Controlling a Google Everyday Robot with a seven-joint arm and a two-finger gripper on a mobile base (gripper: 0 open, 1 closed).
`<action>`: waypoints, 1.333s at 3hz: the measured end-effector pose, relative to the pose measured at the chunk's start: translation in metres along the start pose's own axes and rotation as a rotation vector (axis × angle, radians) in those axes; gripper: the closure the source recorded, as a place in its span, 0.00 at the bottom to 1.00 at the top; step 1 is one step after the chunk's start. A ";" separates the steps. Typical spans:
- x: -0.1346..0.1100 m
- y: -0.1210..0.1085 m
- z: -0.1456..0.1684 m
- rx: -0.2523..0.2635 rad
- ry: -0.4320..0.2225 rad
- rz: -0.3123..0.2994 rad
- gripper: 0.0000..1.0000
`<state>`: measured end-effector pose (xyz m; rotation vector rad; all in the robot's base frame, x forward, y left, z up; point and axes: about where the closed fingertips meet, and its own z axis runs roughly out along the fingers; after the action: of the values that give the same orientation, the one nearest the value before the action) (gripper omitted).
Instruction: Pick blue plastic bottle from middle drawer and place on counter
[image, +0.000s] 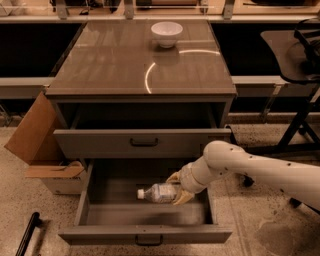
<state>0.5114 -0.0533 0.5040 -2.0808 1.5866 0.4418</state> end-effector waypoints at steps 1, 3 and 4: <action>0.004 -0.007 -0.060 0.015 -0.074 -0.036 1.00; 0.002 -0.021 -0.120 0.025 -0.118 -0.071 1.00; -0.003 -0.038 -0.145 0.011 -0.089 -0.128 1.00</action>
Offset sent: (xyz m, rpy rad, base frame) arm 0.0314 -0.1058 0.1672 0.1613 -0.0809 0.0764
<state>0.5421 -0.1236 0.6330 -2.1097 1.3932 0.4721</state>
